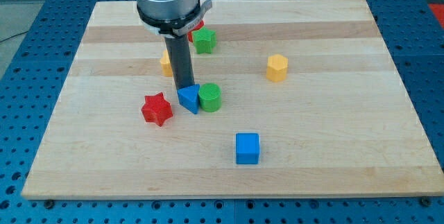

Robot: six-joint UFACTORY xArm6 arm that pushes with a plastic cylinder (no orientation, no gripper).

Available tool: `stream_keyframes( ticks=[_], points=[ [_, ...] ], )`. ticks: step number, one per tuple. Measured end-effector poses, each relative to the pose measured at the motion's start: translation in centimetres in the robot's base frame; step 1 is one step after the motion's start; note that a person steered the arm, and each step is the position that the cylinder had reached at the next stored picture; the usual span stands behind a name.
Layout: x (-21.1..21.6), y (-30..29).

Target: Place the blue triangle left of the blue cube

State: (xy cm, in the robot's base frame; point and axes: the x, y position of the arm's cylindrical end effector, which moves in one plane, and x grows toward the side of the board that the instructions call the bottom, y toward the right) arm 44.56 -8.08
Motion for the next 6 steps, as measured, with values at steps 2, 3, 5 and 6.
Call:
stream_keyframes(
  ticks=[2,3,5,6],
  points=[
    [3.1,0.7],
    [4.7,2.1],
    [8.3,3.8],
    [9.7,4.4]
  ],
)
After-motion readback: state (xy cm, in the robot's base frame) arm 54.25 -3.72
